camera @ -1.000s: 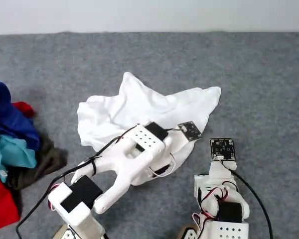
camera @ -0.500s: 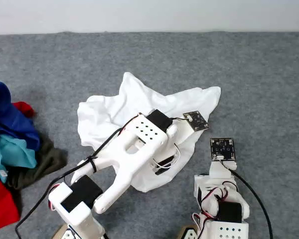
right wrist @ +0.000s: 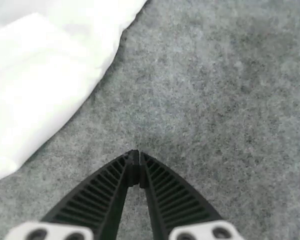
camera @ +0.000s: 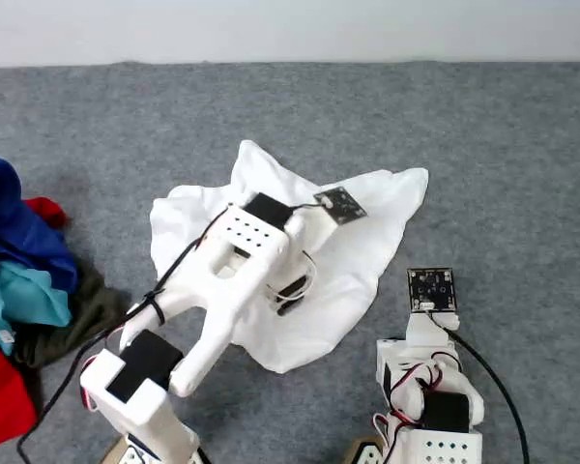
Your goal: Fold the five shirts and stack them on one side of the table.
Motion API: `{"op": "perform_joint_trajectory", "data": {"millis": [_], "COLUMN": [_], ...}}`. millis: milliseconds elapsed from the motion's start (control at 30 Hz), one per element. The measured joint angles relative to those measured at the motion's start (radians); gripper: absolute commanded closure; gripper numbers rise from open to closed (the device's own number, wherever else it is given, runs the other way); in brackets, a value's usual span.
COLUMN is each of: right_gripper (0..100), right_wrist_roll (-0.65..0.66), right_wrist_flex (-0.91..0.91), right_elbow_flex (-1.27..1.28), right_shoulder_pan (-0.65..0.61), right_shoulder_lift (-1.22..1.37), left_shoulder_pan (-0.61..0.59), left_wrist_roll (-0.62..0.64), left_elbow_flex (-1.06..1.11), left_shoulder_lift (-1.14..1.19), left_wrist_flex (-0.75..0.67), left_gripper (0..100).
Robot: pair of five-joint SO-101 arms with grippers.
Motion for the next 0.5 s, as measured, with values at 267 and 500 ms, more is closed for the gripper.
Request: {"op": "perform_joint_trajectory", "data": {"millis": [267, 500], "right_gripper": [98.7, 98.7], "right_wrist_roll": [0.000, 0.000], "right_wrist_flex": [0.000, 0.000], "right_elbow_flex": [0.000, 0.000], "right_shoulder_pan": [0.000, 0.000], "right_shoulder_lift": [0.000, 0.000], "left_shoulder_pan": [0.061, 0.089], "left_wrist_roll": [0.000, 0.000], "left_elbow_flex": [0.009, 0.009], "left_shoulder_lift": [0.104, 0.178], "left_wrist_flex": [0.000, -0.005], "left_gripper": [86, 87]}}
